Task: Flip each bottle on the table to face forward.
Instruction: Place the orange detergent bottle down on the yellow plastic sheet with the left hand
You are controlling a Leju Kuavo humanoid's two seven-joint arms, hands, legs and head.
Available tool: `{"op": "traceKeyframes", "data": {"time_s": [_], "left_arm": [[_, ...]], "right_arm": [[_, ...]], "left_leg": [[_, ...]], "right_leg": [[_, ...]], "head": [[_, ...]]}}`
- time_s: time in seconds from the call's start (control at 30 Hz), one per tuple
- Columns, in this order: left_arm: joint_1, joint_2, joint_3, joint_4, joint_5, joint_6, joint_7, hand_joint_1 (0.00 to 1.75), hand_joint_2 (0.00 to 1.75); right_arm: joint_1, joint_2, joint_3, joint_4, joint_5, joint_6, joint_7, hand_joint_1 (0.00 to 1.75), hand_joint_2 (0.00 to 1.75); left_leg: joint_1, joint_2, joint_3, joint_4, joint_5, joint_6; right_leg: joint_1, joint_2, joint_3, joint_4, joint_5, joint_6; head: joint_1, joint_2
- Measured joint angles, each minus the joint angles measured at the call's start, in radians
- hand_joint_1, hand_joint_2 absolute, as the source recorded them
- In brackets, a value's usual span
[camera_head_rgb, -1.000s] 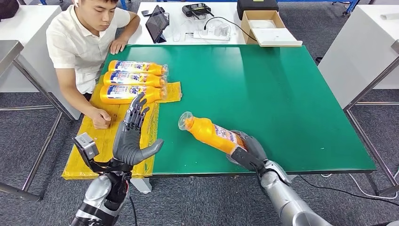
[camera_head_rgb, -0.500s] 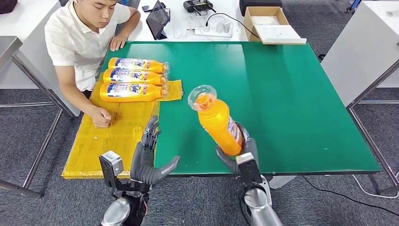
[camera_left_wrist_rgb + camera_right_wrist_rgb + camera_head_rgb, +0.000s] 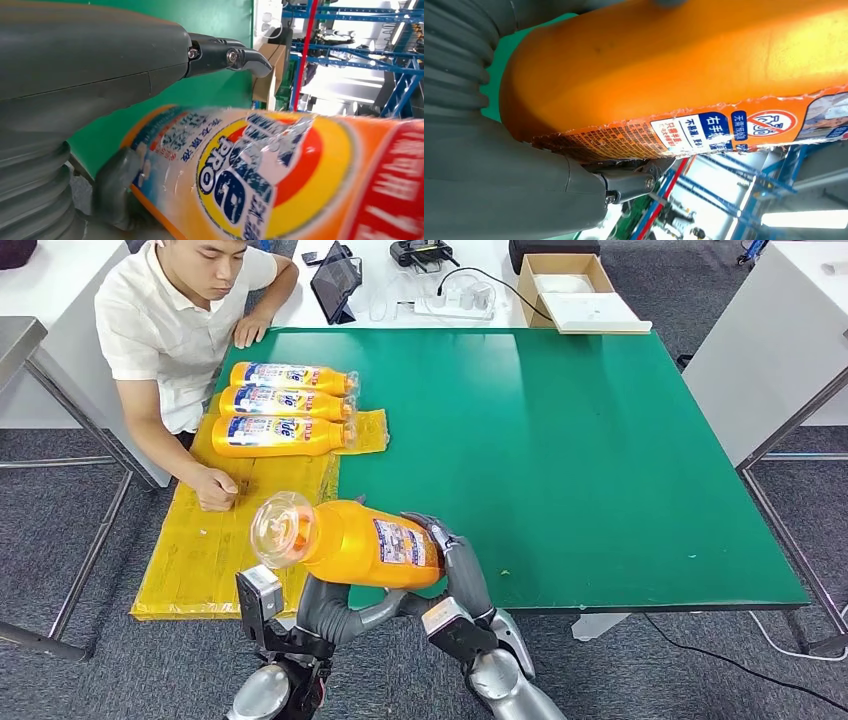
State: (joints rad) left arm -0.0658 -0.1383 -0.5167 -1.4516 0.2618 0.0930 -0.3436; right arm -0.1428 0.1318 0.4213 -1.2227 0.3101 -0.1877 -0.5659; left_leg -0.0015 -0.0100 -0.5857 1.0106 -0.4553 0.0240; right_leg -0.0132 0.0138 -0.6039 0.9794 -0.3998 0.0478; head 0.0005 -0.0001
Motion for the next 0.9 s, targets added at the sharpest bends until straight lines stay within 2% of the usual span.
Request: {"op": "traceKeyframes", "data": {"time_s": [0.2,0.23,0.33,0.37,0.47,0.5,0.6,0.63,0.73,0.87,0.9], "left_arm": [[-0.009,-0.009,0.001,0.010,0.072,-0.031,-0.006,0.00,1.75],[-0.009,-0.011,0.001,0.010,0.087,-0.040,-0.008,0.12,1.75],[-0.005,-0.013,0.006,0.010,0.131,-0.067,-0.009,1.41,1.75],[-0.003,-0.013,0.008,0.010,0.140,-0.073,-0.010,1.73,1.75],[0.006,-0.014,0.019,0.010,0.155,-0.073,-0.017,1.75,1.75],[0.010,-0.014,0.022,0.010,0.160,-0.070,-0.020,1.75,1.75],[0.024,-0.016,0.032,0.009,0.179,-0.061,-0.028,1.75,1.75],[0.028,-0.017,0.036,0.008,0.188,-0.060,-0.030,1.75,1.75],[0.034,-0.018,0.047,0.002,0.211,-0.061,-0.031,1.75,1.75],[0.047,-0.018,0.060,-0.007,0.254,-0.075,-0.014,1.75,1.75],[0.050,-0.018,0.063,-0.008,0.270,-0.083,-0.006,1.75,1.75]], "right_arm": [[-0.027,0.002,0.080,0.051,0.022,0.026,0.001,1.75,1.75],[-0.031,0.003,0.090,0.063,0.022,0.028,0.002,1.75,1.75],[-0.050,0.005,0.112,0.098,0.019,0.030,0.002,1.75,1.75],[-0.056,0.006,0.116,0.109,0.018,0.030,0.002,1.75,1.75],[-0.071,0.011,0.128,0.143,0.014,0.030,0.000,1.73,1.75],[-0.073,0.013,0.131,0.151,0.014,0.031,-0.001,1.62,1.75],[-0.074,0.017,0.142,0.177,0.013,0.030,-0.002,0.33,1.75],[-0.072,0.018,0.147,0.186,0.014,0.029,-0.002,0.00,1.75],[-0.059,0.018,0.159,0.207,0.022,0.018,-0.003,0.00,1.75],[-0.040,0.018,0.169,0.221,0.033,-0.008,-0.013,0.00,0.00],[-0.036,0.018,0.170,0.223,0.034,-0.014,-0.017,0.00,0.00]], "left_leg": [[0.000,0.000,0.000,0.000,0.000,0.000],[0.000,0.000,0.000,0.000,0.000,0.000],[0.000,0.000,0.000,0.000,0.000,0.000],[0.000,0.000,0.000,0.000,0.000,0.000],[0.000,0.000,0.000,0.000,0.000,0.000],[0.000,0.001,0.000,0.000,0.000,0.000],[0.000,0.001,0.000,0.000,0.000,0.000],[0.000,0.001,0.000,0.000,0.000,0.000],[0.000,0.001,-0.001,0.000,0.000,0.000],[0.000,0.001,-0.001,0.000,0.000,0.000],[0.000,0.001,-0.001,0.000,0.000,0.000]], "right_leg": [[0.000,0.000,0.000,0.000,0.000,0.000],[0.000,0.000,0.000,0.000,0.000,0.000],[0.000,0.000,0.000,0.000,0.000,0.000],[0.000,0.000,0.000,0.000,0.000,0.000],[0.000,0.000,-0.001,0.000,0.000,0.000],[0.000,0.000,-0.001,0.000,0.000,0.000],[0.000,0.000,-0.001,0.000,0.000,0.000],[0.000,0.000,-0.001,0.000,0.000,0.000],[0.000,0.000,-0.002,0.000,0.000,0.000],[0.000,0.000,-0.002,0.000,0.000,0.000],[0.000,0.000,-0.002,0.000,0.000,0.000]], "head": [[0.000,0.000],[0.000,0.000],[0.000,0.000],[0.000,0.000],[0.000,0.000],[0.000,0.000],[0.000,0.000],[0.000,0.000],[0.000,0.000],[0.000,0.000],[0.000,0.000]]}}
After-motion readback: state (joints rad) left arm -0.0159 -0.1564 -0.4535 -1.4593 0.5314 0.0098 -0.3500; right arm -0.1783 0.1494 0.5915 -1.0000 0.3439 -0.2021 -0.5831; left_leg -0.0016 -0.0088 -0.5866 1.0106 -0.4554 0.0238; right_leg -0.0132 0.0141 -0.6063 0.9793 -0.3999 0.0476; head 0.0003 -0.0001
